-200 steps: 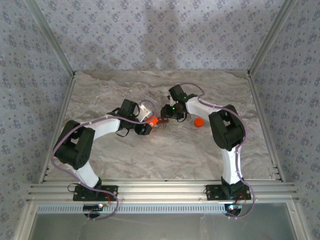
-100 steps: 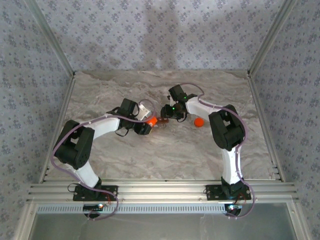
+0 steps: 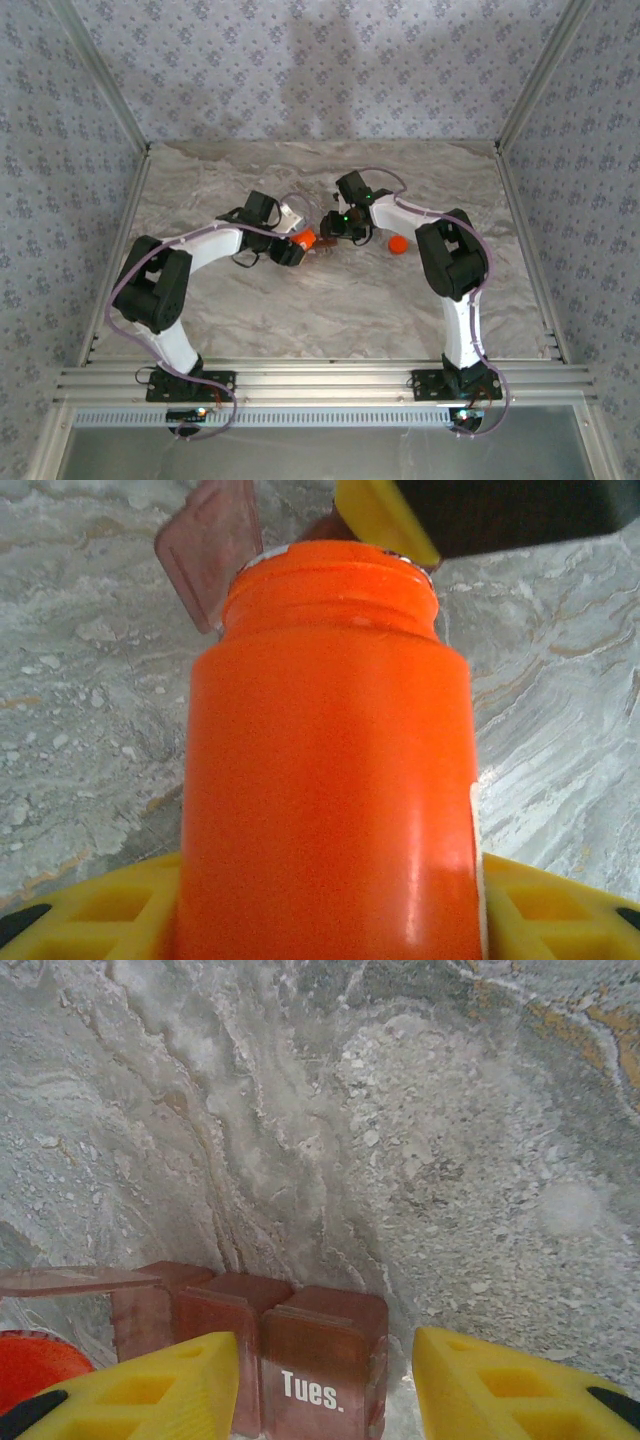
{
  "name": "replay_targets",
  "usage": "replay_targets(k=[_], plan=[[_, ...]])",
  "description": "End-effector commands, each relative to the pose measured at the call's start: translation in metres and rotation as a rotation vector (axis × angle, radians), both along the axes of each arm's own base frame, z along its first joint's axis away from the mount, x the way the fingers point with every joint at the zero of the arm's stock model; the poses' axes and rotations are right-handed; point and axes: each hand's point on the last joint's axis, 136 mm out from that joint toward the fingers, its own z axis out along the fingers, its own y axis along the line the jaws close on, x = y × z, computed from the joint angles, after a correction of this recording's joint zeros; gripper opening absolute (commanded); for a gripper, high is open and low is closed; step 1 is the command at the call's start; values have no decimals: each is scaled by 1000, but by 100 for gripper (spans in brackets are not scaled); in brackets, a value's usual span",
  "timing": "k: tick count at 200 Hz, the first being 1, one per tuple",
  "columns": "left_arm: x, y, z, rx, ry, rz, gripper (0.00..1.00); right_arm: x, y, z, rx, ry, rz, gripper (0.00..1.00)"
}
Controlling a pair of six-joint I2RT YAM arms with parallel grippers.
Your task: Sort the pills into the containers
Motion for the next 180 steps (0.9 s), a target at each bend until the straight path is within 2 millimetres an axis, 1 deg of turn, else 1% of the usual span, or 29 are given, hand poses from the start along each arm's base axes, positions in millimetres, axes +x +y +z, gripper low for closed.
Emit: replay_targets(k=[1,35,117,180], plan=[[1,-1,2,-3,31,-3,0,-3,5,-5,0,13,22,51],[0,-1,2,7,46,-10,0,-3,5,-7,-2,17,22,51],[-2,0,-3,21,83,-6,0,0,6,-4,3,11,21,51],[-1,4,-6,58,104,0,0,-1,6,-9,-1,23,22,51]])
